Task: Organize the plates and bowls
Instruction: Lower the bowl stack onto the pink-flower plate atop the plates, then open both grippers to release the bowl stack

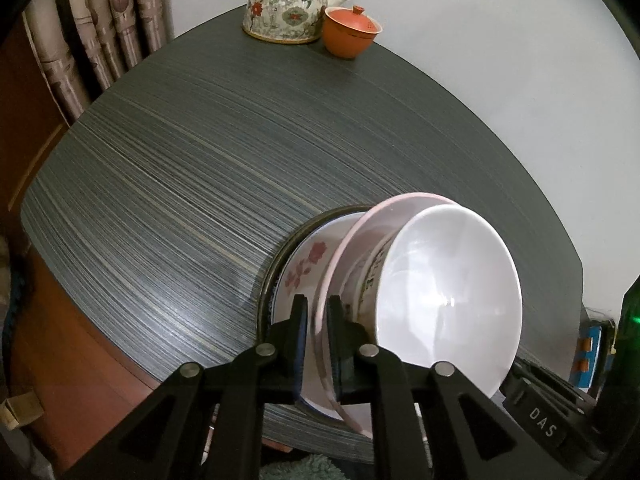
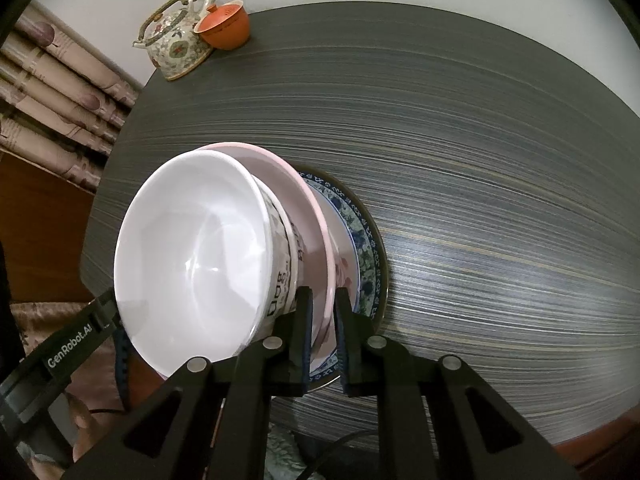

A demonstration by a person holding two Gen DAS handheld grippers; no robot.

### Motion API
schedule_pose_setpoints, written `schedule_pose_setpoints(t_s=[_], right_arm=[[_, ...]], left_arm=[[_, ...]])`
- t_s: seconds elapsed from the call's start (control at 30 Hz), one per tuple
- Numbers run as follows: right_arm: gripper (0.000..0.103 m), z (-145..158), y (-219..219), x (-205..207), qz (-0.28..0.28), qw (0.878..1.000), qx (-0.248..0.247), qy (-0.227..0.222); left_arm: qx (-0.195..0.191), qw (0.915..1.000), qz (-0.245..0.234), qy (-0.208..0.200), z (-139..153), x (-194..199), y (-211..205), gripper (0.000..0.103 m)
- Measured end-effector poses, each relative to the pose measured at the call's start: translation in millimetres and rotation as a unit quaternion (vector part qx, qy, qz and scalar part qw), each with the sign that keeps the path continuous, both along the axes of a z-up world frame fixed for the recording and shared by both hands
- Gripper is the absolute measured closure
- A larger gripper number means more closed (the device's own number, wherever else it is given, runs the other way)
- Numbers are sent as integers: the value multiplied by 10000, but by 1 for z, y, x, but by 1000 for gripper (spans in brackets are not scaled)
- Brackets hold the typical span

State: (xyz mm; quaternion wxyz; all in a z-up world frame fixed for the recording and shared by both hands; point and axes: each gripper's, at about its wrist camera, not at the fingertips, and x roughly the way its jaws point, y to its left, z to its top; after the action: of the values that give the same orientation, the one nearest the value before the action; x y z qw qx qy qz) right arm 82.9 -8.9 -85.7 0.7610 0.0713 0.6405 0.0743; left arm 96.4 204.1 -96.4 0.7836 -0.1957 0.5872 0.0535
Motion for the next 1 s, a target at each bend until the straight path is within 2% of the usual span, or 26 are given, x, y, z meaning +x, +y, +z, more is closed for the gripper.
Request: schedule_pose_setpoints(t_s=[0.3, 0.43, 0.5, 0.53, 0.63, 0.7, 0.83, 1.0], right_arm=[[74, 5, -7, -5, 24, 9997, -171, -160], [63, 9, -15, -8, -52, 9996, -144, -243], [49, 12, -20, -11, -94, 9995, -74, -305], [48, 14, -23, -13, -114, 9994, 21, -339], [45, 22, -28, -18, -110, 9987, 148, -485], [35, 28, -30, -24, -34, 9979, 123, -638], [25, 37, -28, -38, 172, 9955, 163, -923], [15, 43, -21, -59, 469, 9913, 119, -1224]], left_arm=[[99, 9999, -42, -79, 9, -8, -7, 87], [220, 9996, -19, -171, 18, -19, -5, 74], [183, 9995, -41, -257, 23, -24, -7, 67], [161, 9993, -63, -322, 27, -28, -7, 62], [289, 9981, -129, -533, 42, -40, -13, 61], [313, 9968, -208, -703, 51, -50, -18, 59], [586, 9924, -456, -984, 69, -65, -35, 55], [870, 9882, -644, -1080, 75, -78, -56, 52]])
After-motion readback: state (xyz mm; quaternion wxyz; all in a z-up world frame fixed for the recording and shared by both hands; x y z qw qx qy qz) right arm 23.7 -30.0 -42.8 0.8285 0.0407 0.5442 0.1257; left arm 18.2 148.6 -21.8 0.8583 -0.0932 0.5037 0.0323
